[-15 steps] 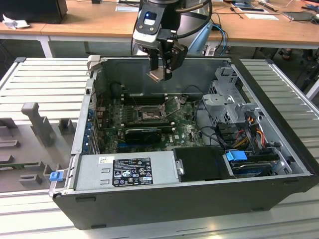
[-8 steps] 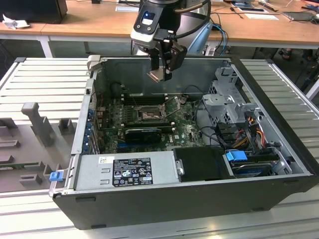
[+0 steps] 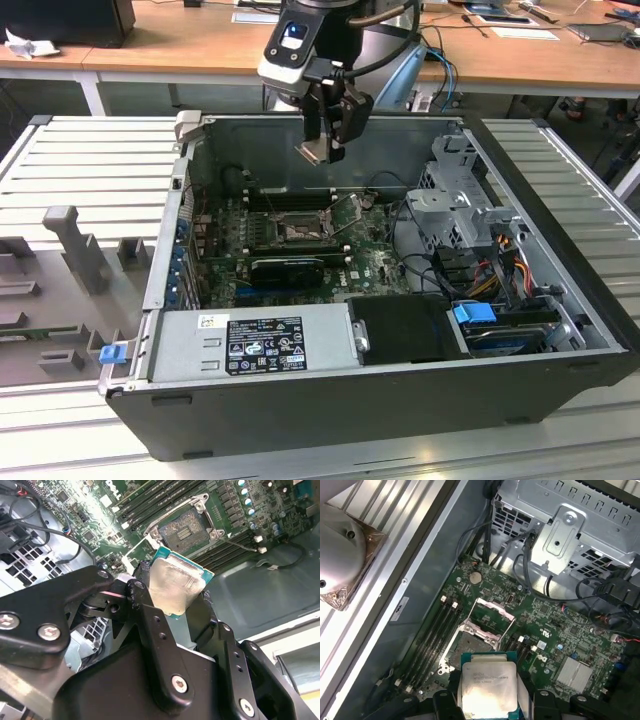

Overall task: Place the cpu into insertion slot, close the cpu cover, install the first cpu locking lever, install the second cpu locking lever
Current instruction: 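Place the cpu into insertion slot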

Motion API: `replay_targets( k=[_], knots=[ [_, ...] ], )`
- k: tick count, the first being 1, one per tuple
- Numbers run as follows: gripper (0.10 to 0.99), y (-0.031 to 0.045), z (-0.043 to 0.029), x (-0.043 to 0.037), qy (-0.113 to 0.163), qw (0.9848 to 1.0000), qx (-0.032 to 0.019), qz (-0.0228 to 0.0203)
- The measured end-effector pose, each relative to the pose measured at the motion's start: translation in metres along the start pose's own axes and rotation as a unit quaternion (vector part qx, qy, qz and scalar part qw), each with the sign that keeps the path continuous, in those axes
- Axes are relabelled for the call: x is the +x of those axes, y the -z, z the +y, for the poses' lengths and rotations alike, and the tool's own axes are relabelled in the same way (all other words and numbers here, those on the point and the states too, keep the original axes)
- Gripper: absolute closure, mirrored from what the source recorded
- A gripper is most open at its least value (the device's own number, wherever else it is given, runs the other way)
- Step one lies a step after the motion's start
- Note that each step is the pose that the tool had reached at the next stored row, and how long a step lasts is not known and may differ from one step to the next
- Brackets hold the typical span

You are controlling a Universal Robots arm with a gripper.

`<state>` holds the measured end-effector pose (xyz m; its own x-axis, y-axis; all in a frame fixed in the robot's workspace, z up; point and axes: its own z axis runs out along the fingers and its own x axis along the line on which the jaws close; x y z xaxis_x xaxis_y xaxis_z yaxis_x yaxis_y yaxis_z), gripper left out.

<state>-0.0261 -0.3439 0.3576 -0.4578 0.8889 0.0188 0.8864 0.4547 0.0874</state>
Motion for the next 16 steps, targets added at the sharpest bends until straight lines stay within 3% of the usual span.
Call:
replay_targets(
  k=[16],
  knots=[
    [0.557, -0.0004, 0.0000, 0.0000, -0.040, 0.9992, -0.0007, -0.0035]
  ],
)
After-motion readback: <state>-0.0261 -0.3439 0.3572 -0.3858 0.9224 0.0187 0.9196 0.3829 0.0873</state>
